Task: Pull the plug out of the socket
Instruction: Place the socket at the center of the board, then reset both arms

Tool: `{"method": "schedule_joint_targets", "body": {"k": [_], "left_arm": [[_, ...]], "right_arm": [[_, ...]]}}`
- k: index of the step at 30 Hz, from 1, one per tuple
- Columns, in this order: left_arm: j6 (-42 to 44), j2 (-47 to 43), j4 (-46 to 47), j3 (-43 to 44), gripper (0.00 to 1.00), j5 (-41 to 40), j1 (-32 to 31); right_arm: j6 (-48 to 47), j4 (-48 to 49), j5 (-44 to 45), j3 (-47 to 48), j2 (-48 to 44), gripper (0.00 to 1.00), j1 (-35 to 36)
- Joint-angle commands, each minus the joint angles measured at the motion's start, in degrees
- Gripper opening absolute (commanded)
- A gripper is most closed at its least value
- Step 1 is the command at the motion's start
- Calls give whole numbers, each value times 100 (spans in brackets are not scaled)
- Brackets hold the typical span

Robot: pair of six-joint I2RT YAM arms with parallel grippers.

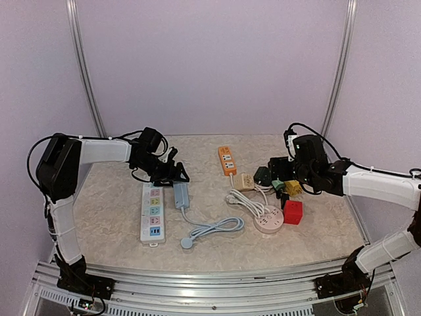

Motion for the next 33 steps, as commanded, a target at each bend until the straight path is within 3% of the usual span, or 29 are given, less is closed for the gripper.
{"method": "schedule_joint_targets", "body": {"k": [1, 3, 13, 22, 33], "left_arm": [[28, -187, 271, -90, 88, -62, 56], [23, -266, 366, -98, 98, -52, 100], [-3, -849, 1100, -501, 99, 50, 708], [126, -1637, 2374, -1206, 99, -296, 1923], [-41, -3235, 4362, -3446, 99, -847, 3639]], "right_arm": [[-36, 148, 1, -93, -7, 96, -47], [-55, 182, -59, -60, 68, 99, -52], [-225, 320, -639, 50, 336, 100, -332], [-325, 705, -1711, -70, 623, 100, -1713], [-625, 1489, -2218, -688, -98, 100, -3433]]}}
